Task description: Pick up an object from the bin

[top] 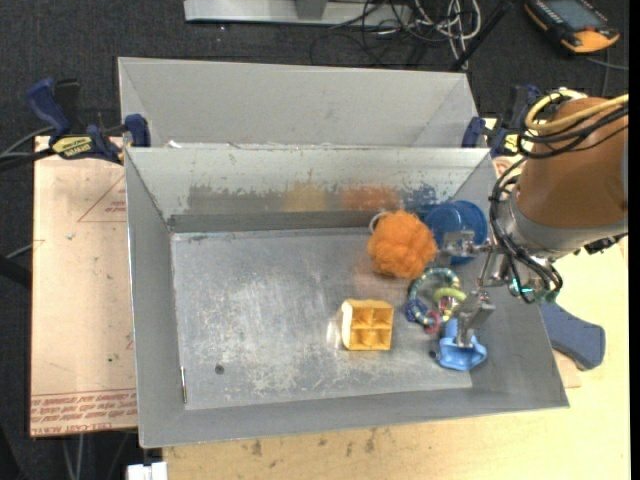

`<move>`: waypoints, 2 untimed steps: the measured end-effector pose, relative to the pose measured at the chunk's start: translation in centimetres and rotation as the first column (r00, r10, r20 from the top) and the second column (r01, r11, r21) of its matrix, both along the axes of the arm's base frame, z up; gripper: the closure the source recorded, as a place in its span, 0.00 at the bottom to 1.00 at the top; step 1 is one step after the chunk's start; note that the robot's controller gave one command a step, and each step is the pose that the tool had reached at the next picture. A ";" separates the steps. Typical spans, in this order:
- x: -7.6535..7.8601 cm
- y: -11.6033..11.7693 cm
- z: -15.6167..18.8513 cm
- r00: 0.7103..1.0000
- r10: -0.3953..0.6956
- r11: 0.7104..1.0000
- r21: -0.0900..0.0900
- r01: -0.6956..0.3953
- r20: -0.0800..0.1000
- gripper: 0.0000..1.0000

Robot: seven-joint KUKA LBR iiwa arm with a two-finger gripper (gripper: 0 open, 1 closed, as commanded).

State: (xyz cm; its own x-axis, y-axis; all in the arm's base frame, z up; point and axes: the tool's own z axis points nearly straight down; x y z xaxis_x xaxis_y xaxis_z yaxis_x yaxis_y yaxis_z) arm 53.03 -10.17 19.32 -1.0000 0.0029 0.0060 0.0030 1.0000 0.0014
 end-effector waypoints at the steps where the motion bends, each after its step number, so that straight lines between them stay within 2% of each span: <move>1: 0.2 0.0 0.4 1.000 0.003 1.000 -0.001 -0.003 0.007 0.00; 2: 0.9 -0.2 -3.3 0.998 0.053 0.999 -0.003 -0.053 0.015 0.00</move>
Offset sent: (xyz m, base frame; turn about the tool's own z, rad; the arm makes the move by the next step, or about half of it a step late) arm 0.0188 -0.0077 -0.1232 -0.1636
